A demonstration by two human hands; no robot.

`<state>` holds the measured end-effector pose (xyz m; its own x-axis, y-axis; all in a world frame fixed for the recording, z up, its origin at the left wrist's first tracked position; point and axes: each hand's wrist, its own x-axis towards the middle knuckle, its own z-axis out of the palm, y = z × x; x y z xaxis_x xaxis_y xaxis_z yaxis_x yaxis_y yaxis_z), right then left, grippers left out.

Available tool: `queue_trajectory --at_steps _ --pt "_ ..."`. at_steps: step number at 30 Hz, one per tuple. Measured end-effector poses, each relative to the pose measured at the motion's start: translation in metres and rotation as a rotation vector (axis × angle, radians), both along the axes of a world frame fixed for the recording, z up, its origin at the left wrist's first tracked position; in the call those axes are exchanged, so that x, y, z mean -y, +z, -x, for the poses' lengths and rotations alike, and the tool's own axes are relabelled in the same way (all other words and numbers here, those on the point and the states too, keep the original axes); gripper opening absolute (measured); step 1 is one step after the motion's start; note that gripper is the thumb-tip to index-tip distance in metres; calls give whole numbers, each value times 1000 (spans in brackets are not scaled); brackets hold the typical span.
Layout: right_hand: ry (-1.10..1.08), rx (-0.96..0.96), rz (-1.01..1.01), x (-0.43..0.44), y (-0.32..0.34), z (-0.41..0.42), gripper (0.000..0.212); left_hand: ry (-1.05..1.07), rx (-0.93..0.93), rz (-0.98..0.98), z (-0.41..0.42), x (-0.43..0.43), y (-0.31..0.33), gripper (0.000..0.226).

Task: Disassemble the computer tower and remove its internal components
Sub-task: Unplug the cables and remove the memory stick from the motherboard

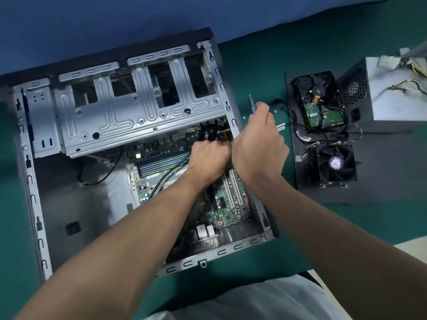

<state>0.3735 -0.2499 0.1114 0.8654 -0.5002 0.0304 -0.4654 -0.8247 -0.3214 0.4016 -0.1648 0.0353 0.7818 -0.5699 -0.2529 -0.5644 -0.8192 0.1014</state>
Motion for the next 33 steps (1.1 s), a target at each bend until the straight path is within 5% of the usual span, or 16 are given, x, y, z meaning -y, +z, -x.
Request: queue_trajectory --at_steps 4,9,13,16,20,24,29,33 --pt "32 33 46 -1 2 1 32 332 -69 334 8 -7 9 12" --pt "75 33 29 0 3 2 38 1043 -718 1225 35 -24 43 26" --pt "76 44 5 0 3 2 37 1065 -1289 1922 58 -39 71 23" --pt "66 62 -6 0 2 2 35 1028 -1357 2102 67 -37 85 13" --pt "79 80 -178 5 1 2 30 1172 -1254 1983 70 -35 99 19" --pt "-74 113 -586 27 2 8 27 1340 -1026 1470 65 -22 111 31" --pt "-240 213 -661 80 -5 51 23 891 -556 911 40 35 132 35" --pt "-365 187 -721 110 -22 85 21 516 -495 661 8 90 128 37"
